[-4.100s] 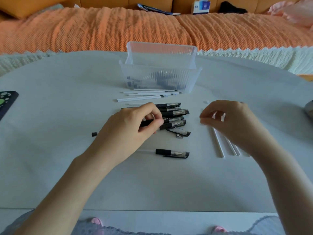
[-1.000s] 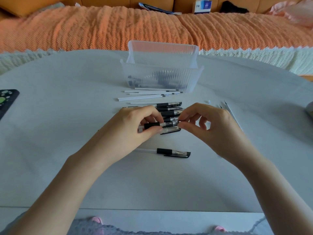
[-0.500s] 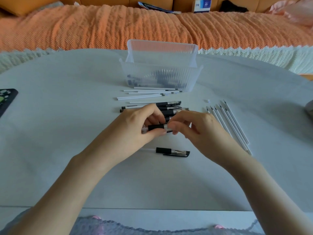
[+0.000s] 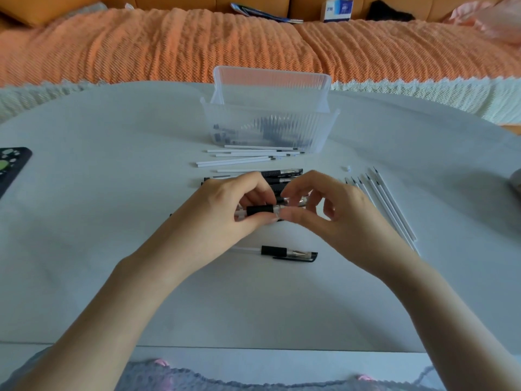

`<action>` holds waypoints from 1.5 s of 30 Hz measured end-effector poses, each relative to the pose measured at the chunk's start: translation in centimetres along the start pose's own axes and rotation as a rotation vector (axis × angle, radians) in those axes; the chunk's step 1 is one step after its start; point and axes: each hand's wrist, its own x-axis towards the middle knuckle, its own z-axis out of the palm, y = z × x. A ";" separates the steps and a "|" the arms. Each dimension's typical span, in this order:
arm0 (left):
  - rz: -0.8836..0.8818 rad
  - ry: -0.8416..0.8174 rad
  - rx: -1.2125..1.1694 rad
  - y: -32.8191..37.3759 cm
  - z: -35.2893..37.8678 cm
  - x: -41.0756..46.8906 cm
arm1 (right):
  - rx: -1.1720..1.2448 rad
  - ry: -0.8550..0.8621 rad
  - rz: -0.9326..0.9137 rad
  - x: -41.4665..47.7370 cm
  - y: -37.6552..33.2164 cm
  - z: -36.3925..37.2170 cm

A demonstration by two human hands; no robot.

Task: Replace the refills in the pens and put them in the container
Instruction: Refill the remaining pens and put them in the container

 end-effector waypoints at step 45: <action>0.009 0.015 -0.005 -0.1 0.2 0.0 | -0.004 -0.012 0.008 0.0 0.1 0.5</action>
